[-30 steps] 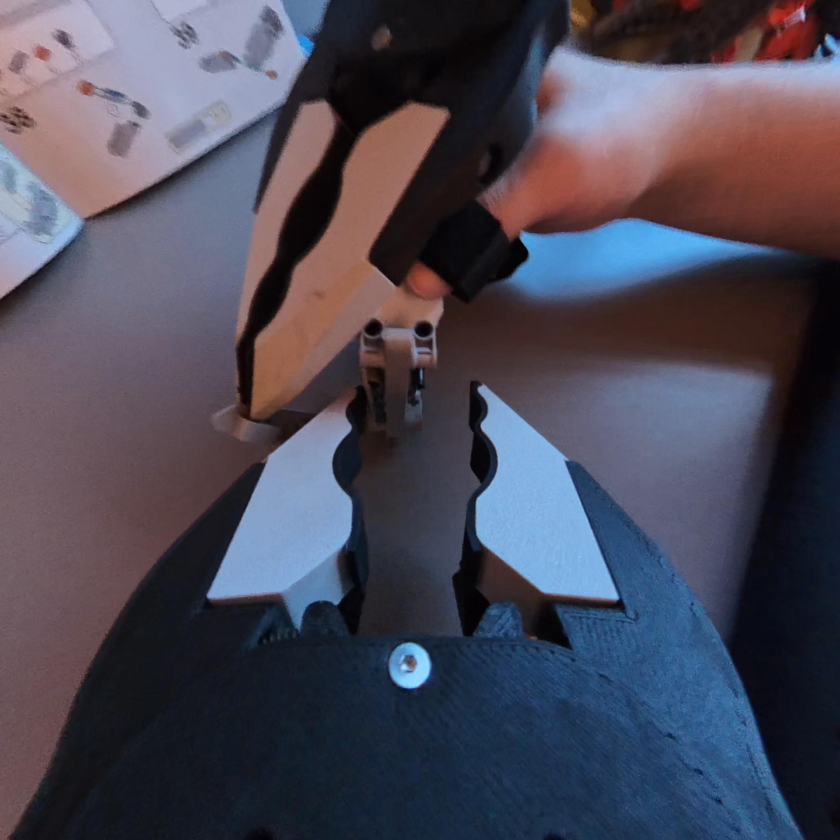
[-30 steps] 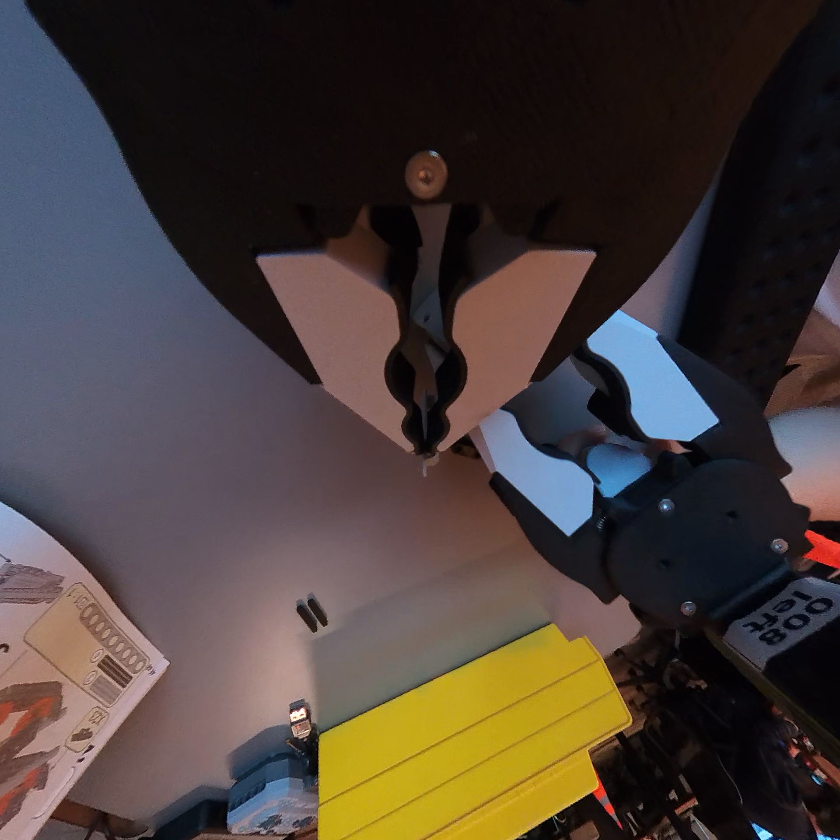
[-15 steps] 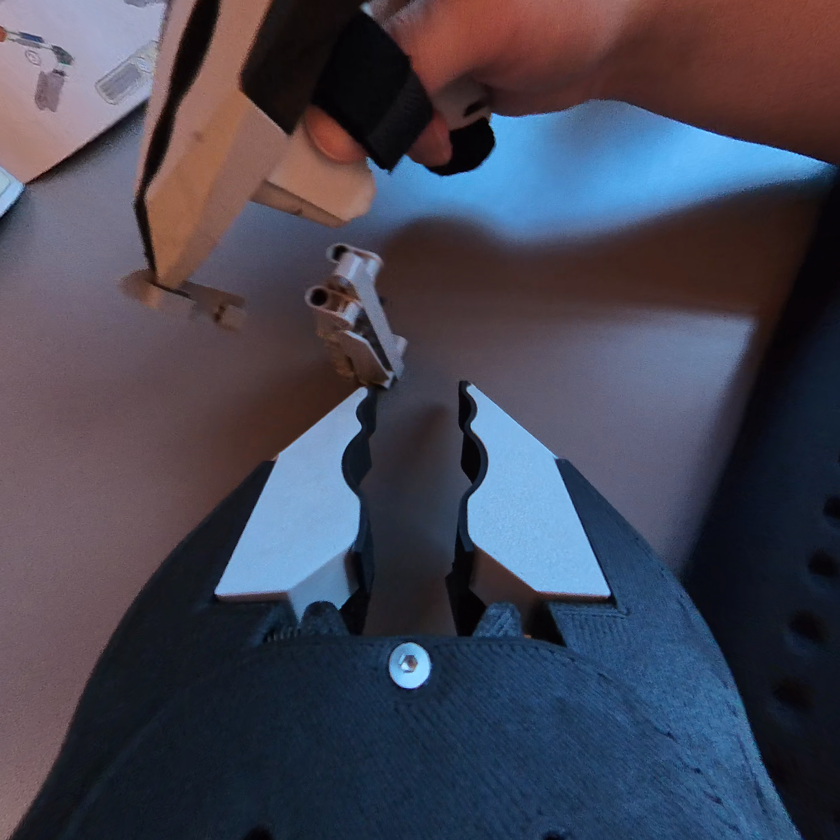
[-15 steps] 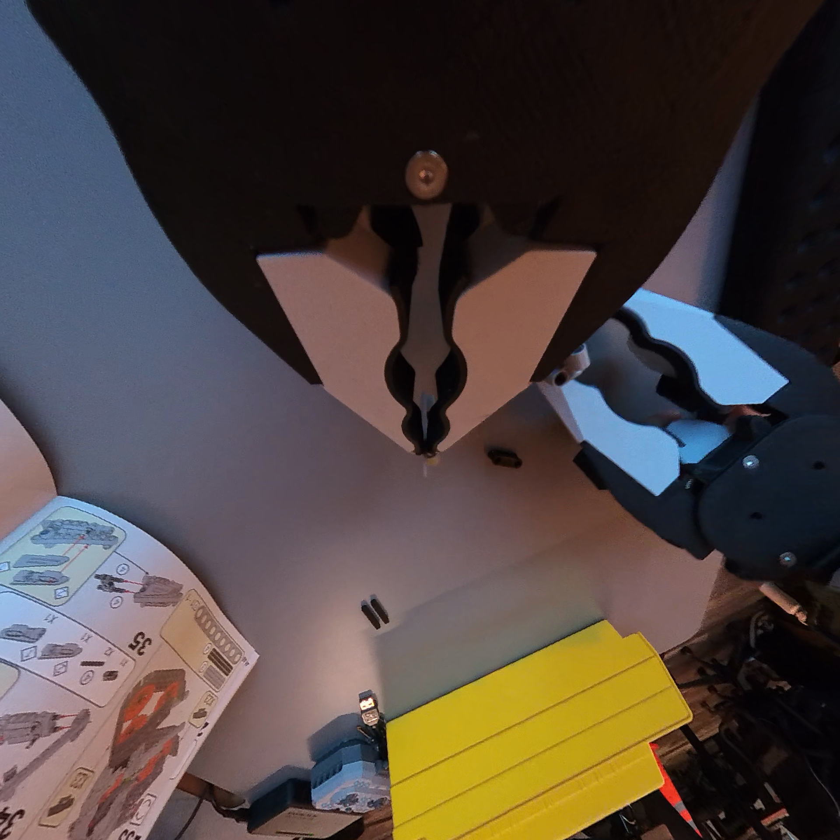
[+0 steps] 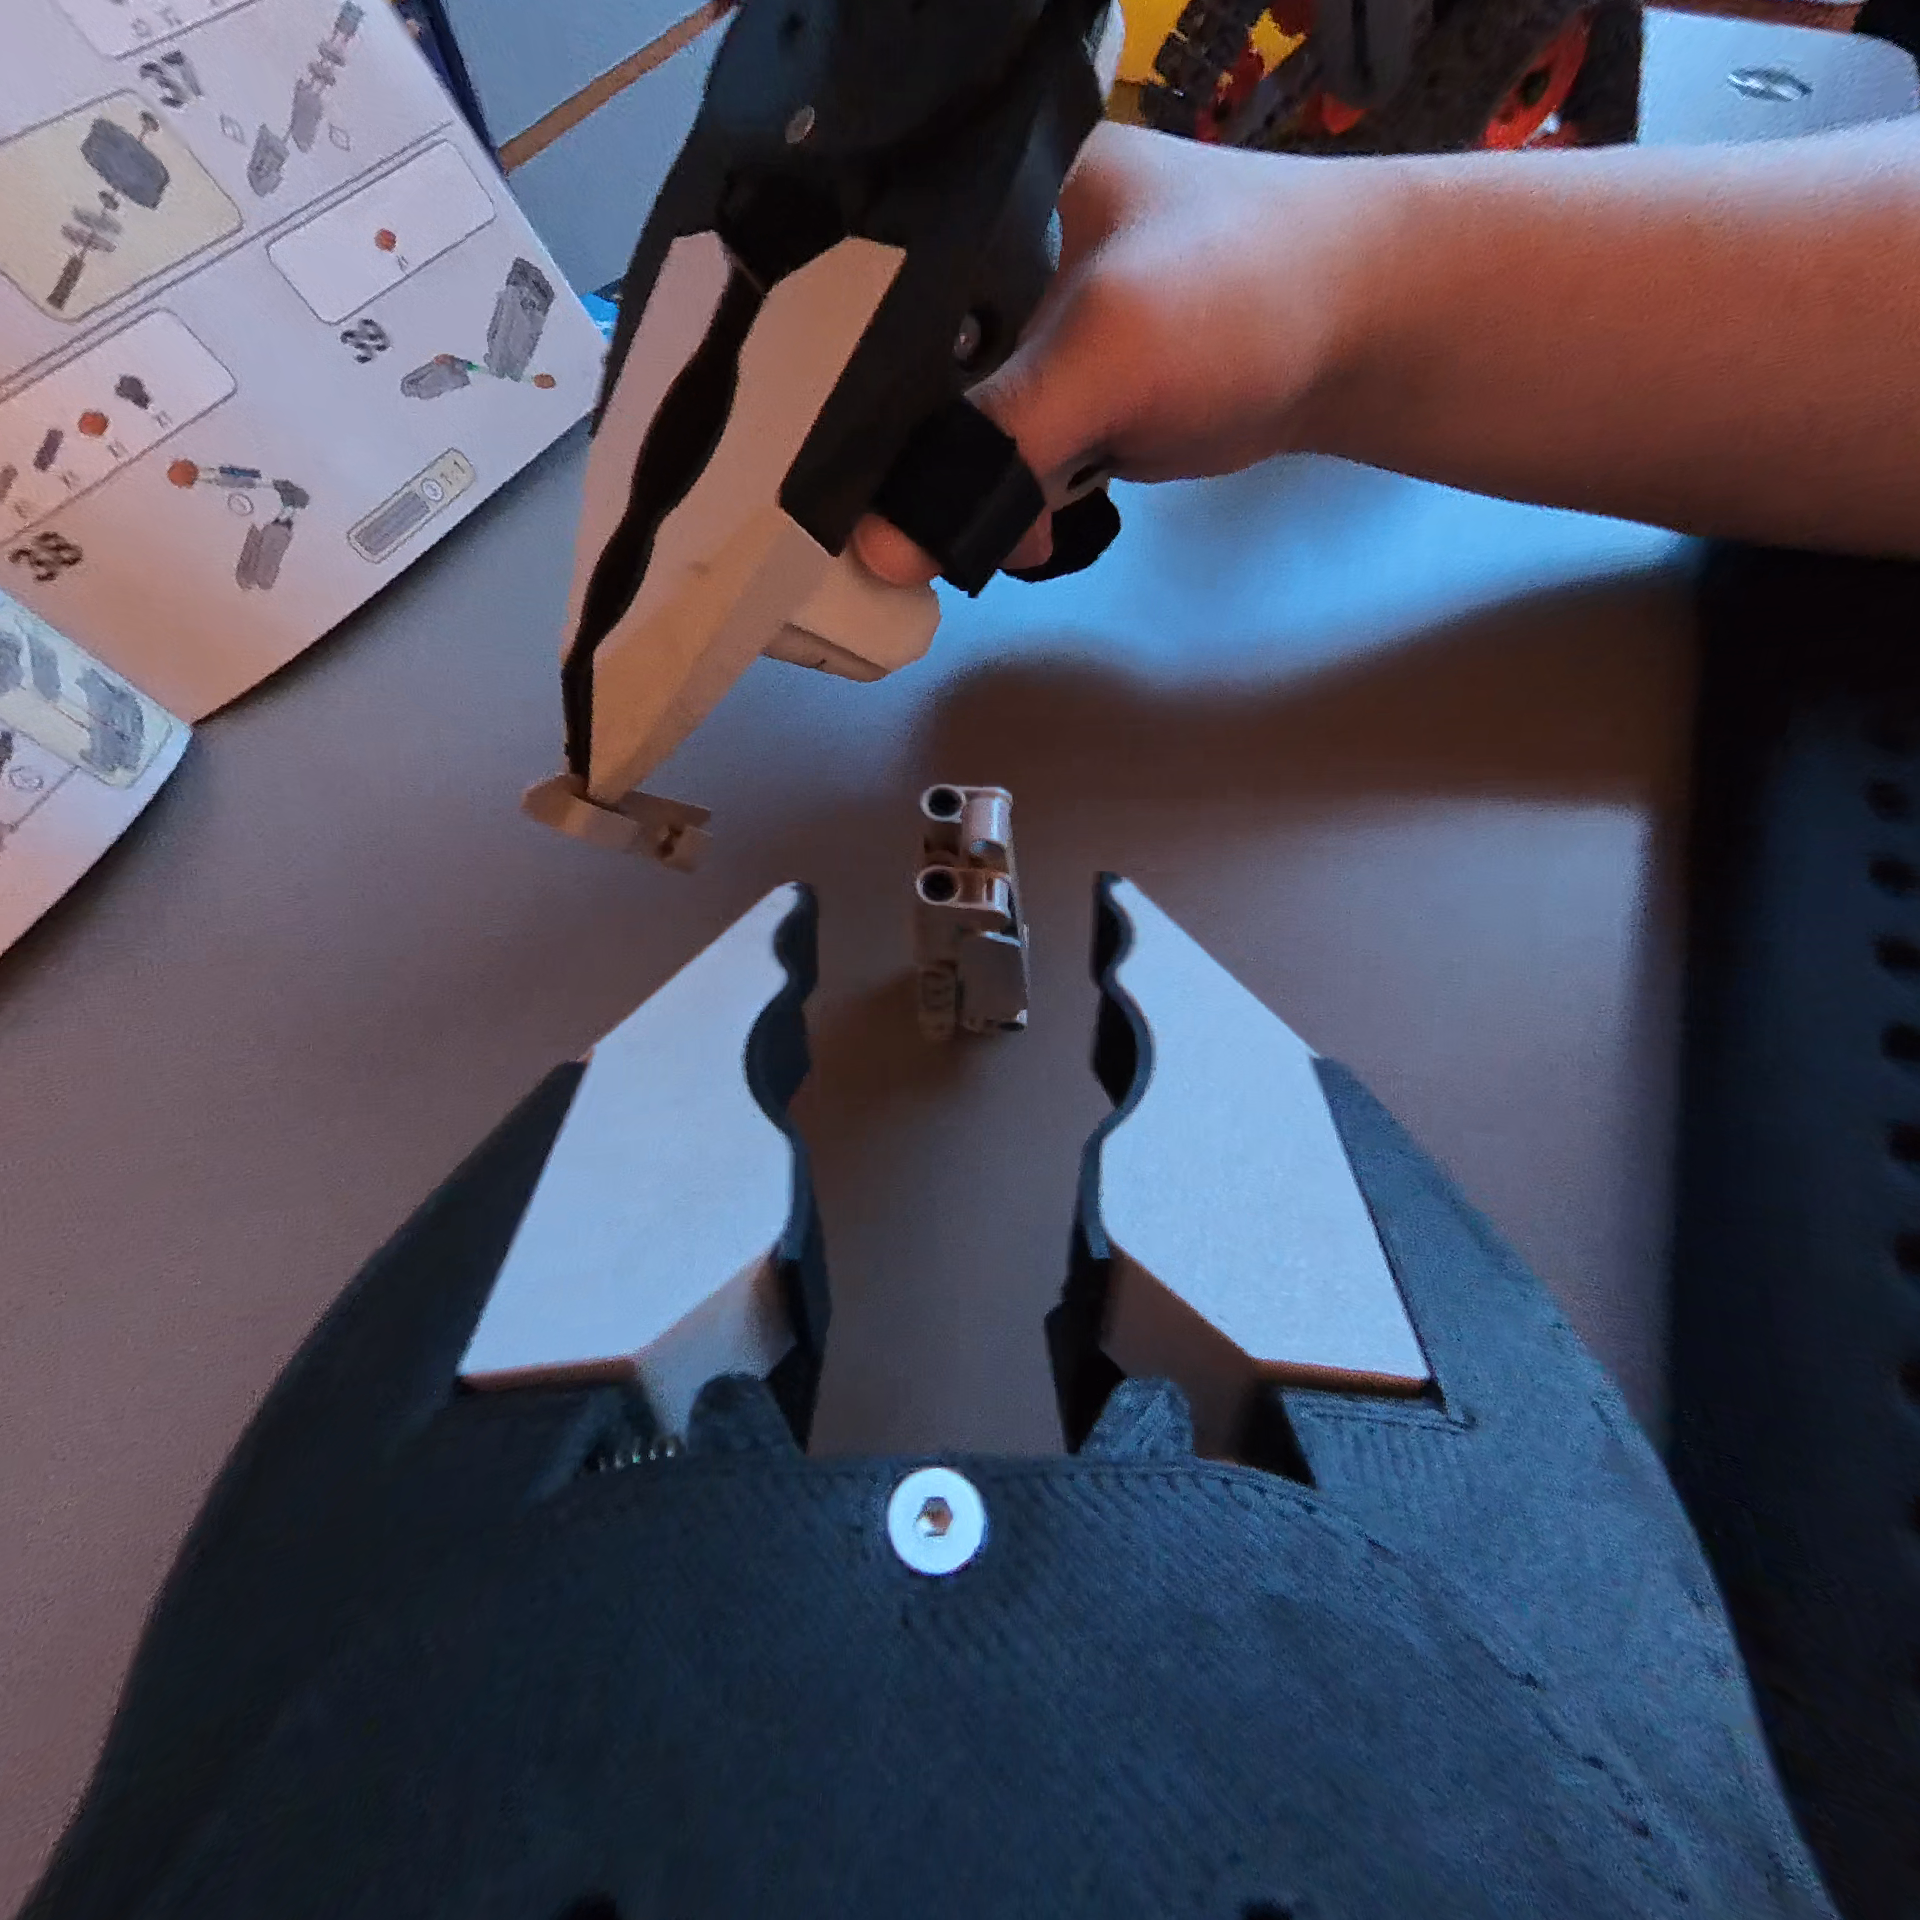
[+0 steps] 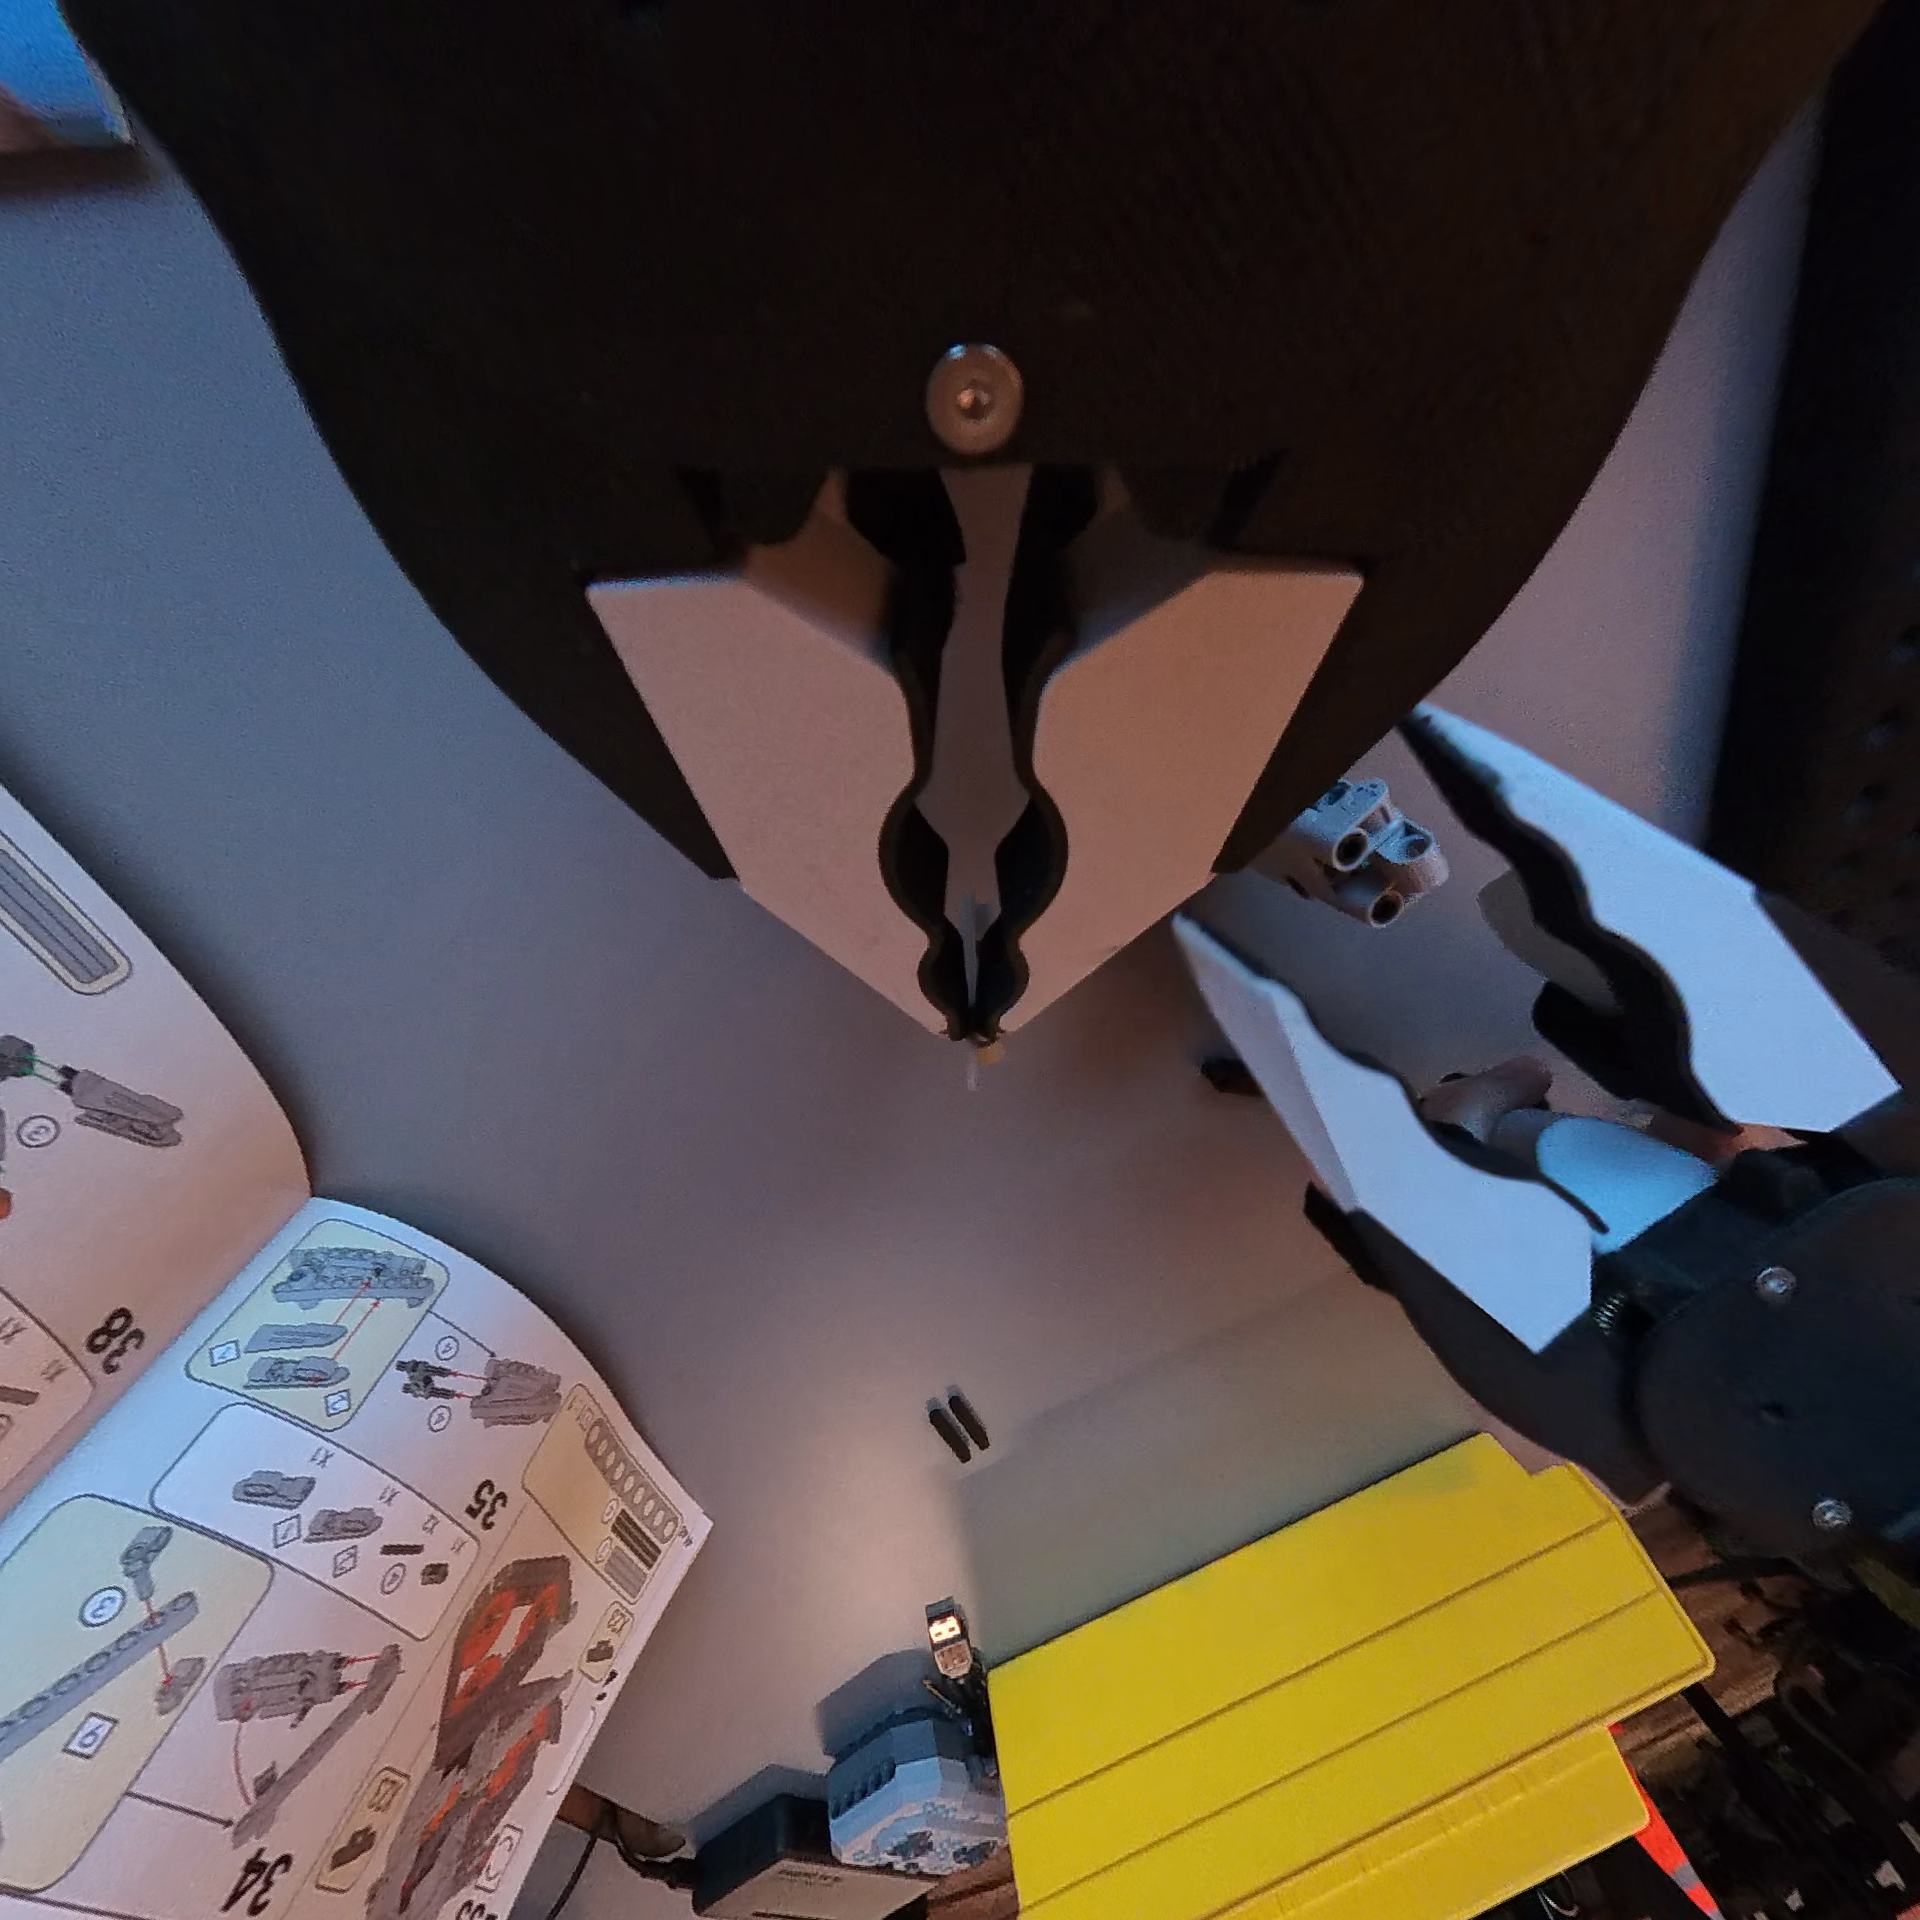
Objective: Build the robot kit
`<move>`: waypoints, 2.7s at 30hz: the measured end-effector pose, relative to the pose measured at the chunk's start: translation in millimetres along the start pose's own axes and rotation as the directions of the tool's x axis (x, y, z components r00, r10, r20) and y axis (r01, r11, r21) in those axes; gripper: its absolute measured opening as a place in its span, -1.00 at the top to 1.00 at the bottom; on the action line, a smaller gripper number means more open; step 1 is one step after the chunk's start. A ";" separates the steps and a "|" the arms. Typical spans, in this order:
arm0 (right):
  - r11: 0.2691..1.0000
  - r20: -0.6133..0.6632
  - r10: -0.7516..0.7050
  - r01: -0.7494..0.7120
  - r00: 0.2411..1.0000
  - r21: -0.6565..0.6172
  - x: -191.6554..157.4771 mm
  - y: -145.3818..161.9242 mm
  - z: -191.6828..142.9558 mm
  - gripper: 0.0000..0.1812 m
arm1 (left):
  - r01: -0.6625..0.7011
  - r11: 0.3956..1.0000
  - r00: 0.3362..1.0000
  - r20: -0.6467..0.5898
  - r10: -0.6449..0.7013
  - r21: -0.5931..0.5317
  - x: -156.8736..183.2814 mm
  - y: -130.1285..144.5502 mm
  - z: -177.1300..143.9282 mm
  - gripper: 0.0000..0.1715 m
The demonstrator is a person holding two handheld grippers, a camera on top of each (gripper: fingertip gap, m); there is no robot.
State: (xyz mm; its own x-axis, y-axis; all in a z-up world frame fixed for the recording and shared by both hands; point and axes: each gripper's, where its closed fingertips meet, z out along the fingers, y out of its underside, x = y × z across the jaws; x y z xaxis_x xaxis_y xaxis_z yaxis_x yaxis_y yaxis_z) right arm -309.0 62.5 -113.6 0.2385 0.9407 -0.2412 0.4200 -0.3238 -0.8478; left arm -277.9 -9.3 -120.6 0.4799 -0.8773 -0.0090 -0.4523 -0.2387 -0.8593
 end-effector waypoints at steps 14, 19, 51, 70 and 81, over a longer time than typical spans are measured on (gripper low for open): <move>0.999 -0.032 -0.037 0.035 0.999 -0.033 6.9 4.7 -0.1 0.99 | 0.060 0.997 0.995 -0.084 -0.056 0.050 1.1 -3.4 -5.6 0.81; 0.998 -0.038 -0.052 0.050 0.998 -0.040 7.2 4.6 -0.5 0.99 | 0.064 0.997 0.994 -0.092 -0.060 0.041 2.2 -2.0 -4.1 0.77; 0.907 -0.291 -0.310 0.373 0.905 0.196 -80.4 -81.7 -9.1 1.00 | 0.374 0.783 0.899 0.015 -0.439 0.498 -56.0 -45.9 -96.9 0.80; 0.841 -0.454 -0.453 0.537 0.768 0.070 -78.8 -79.4 -6.1 1.00 | 0.290 0.835 0.902 0.157 -0.402 0.468 -58.0 -43.0 -91.0 0.80; 0.847 -0.406 -0.428 0.515 0.807 0.131 -85.7 -81.2 -7.5 1.00 | 0.095 0.904 0.913 0.325 -0.246 0.417 -53.9 -45.7 -96.7 0.81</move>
State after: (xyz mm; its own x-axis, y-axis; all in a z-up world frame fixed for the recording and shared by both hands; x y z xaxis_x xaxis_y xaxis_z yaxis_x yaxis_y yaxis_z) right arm -356.9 7.4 -20.6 0.3680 0.8573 0.3600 0.3637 0.2237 -0.9043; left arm -355.8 8.6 -31.5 0.7941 -0.6066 0.0368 -0.0497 -0.1252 -0.9909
